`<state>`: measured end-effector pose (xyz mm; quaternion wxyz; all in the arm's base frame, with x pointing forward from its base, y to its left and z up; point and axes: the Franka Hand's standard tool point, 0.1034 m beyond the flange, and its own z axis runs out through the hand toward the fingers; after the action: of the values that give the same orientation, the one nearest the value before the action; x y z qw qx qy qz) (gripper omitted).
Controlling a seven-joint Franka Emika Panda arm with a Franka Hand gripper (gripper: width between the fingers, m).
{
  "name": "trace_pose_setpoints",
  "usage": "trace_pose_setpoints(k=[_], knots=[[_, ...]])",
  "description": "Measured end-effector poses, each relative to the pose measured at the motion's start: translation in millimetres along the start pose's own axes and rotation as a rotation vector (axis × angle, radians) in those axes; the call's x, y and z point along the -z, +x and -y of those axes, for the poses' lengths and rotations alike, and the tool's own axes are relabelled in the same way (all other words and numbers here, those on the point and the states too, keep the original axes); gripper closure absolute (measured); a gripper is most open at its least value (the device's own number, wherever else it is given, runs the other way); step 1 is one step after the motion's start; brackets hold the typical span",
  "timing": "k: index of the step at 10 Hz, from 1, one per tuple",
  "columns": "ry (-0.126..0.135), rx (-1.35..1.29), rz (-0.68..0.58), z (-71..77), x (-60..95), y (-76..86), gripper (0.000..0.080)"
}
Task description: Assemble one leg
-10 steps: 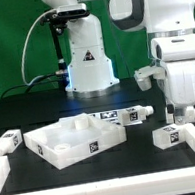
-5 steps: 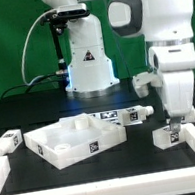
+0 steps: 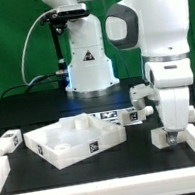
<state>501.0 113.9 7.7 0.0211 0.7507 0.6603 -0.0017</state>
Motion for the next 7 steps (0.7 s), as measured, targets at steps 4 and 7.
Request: trace_pose_setpoints(k=[4,7], knots=[[0.004,0.005,0.015,-2.4,7.6,-2.9,0.0522],[-0.011,0.07,0.038,12.9,45.0,-23.0,0.0521]])
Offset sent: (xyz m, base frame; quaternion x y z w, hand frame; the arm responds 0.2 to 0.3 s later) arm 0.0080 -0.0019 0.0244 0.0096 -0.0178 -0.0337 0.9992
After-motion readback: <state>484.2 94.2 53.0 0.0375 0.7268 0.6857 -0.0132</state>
